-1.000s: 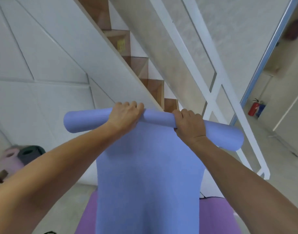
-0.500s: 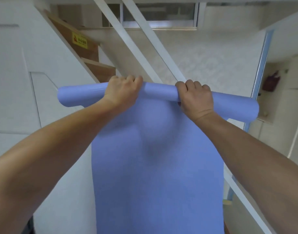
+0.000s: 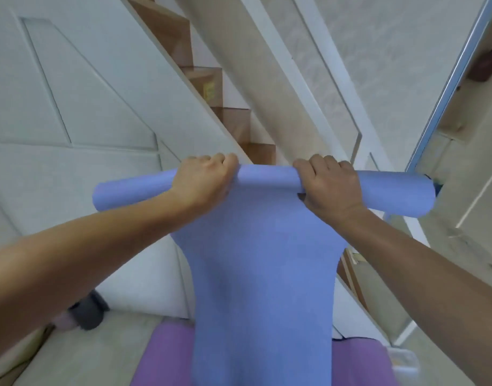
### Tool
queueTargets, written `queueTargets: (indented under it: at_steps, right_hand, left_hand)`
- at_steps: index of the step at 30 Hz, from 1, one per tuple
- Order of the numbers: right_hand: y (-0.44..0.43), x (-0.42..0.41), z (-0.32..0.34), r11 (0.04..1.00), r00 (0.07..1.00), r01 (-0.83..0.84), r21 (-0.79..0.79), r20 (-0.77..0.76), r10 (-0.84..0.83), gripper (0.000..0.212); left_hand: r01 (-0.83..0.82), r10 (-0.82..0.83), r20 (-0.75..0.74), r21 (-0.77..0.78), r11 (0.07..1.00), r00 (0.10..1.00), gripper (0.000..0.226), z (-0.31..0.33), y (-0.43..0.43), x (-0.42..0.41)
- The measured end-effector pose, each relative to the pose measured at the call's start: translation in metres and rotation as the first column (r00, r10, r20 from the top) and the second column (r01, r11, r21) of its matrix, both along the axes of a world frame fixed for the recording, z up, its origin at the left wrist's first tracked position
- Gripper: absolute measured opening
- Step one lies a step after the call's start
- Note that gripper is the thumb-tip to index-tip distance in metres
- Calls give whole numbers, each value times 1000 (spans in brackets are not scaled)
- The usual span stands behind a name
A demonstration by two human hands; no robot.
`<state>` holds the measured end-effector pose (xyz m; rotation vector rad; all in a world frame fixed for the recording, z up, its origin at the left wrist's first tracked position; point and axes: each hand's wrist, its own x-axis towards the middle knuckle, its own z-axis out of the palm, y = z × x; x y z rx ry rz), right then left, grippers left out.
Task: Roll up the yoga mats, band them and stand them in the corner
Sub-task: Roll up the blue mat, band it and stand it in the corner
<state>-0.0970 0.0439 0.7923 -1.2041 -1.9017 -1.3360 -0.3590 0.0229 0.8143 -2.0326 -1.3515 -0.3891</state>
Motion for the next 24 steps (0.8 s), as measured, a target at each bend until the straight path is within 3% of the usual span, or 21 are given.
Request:
queueTargets:
  at_steps: [2, 5, 12, 17, 20, 24]
  right_hand:
    - [-15, -2, -51, 988, 1000, -19, -153, -9, 18, 54]
    - [-36, -10, -119, 919, 1000, 12, -394, -18, -21, 63]
    - [-80, -20, -227, 607, 999, 31, -794, 10, -39, 64]
    - [-99, -20, -251, 426, 1000, 26, -904, 27, -3, 55]
    - [-106, -21, -260, 372, 1000, 12, -928, 18, 12, 46]
    - [-112, -27, -261, 351, 1000, -1, -937, 2, 9, 47]
  left_hand:
    - [38, -37, 15, -81, 996, 999, 39, -51, -12, -4]
    - [2, 19, 59, -335, 942, 998, 31, -119, -30, -6]
    - [-55, 68, -9, -685, 727, 998, 41, -225, -61, -12]
    - [-85, 50, -69, -803, 590, 996, 51, -256, -80, -12]
    - [-92, 42, -82, -846, 525, 996, 59, -268, -85, -15]
    - [33, -5, 35, -906, 422, 999, 82, -270, -87, -7]
